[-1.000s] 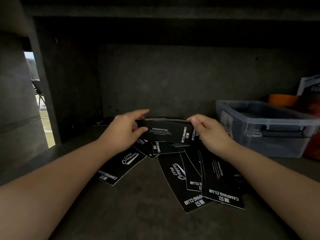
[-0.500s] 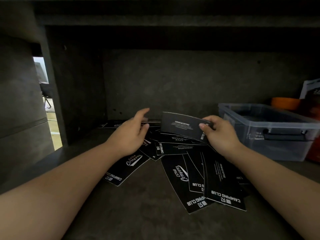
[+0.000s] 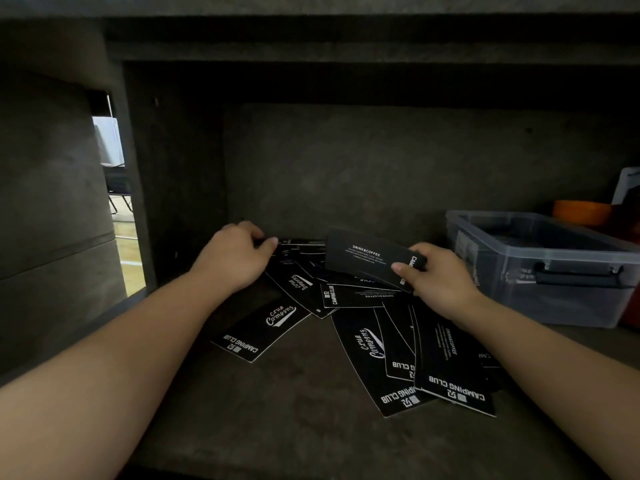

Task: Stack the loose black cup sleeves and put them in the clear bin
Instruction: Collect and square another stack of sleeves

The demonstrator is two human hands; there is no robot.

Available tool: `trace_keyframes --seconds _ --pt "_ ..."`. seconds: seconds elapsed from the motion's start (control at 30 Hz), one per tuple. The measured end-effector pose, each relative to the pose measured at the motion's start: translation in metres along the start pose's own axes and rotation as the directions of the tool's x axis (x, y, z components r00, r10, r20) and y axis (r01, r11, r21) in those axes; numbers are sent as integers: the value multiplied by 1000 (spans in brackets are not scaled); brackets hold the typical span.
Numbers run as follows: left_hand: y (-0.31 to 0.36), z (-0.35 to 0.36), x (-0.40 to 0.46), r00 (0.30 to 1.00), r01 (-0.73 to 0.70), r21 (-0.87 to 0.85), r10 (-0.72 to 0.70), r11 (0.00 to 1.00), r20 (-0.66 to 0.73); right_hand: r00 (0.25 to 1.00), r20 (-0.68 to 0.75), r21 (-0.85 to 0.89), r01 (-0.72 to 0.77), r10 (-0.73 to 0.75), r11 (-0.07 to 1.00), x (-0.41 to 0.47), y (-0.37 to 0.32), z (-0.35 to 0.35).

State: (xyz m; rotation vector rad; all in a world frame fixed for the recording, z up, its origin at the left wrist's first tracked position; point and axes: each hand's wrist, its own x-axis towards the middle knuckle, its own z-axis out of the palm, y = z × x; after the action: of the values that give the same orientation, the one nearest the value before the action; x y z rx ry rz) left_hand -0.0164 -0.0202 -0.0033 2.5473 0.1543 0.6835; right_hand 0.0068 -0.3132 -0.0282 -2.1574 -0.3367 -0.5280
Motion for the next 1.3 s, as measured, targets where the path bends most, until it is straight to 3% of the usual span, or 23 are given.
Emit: trace_keyframes --seconds 0.07,0.17,0.27,0.33,0.4,0.53,0.67,0.73,0.83,0.93,1.0,1.1,1.2,1.3 --pt "16 -27 -16 998 -61 11 60 998 21 1000 4 -1 -3 3 1000 -1 0 0" --pt "35 -62 -59 959 -175 100 147 979 242 1000 -7 -21 13 -13 1000 -1 -2 -1" --pt "27 -68 -109 887 -238 257 102 937 450 1000 1 -17 18 -18 1000 -4 -6 -2" --pt "3 -66 -133 824 -284 246 105 927 557 1000 17 1 25 -25 1000 -6 -9 -2" --pt "-21 -74 -152 795 -325 157 179 933 579 998 41 37 35 -37 999 -6 -10 -1" --pt "-46 -96 -177 751 -532 -1 472 847 462 994 100 83 45 -53 996 -9 -13 0" --pt "-51 -98 -184 652 -751 39 732 659 196 990 114 34 81 -85 996 -11 -17 1" --pt "-41 -103 -171 641 -767 52 765 639 58 987 131 41 90 -95 995 -13 -19 1" --pt "-16 -104 -132 670 -718 80 718 691 -189 984 163 78 64 -76 995 -13 -18 2" --pt "10 -85 -82 688 -676 46 653 735 -319 984 170 74 37 -49 997 -10 -13 1" --pt "28 -67 -53 651 -691 113 682 714 -332 989 144 72 24 -34 997 -9 -10 1" --pt "49 -36 -19 497 -783 257 819 566 -288 993 114 163 -53 34 985 -7 -8 1" --pt "51 -2 -6 368 -862 285 905 418 -213 978 127 312 -195 163 930 -7 -11 -2" --pt "32 28 -5 285 -921 257 956 293 -68 957 157 398 -286 242 872 -8 -13 -4"
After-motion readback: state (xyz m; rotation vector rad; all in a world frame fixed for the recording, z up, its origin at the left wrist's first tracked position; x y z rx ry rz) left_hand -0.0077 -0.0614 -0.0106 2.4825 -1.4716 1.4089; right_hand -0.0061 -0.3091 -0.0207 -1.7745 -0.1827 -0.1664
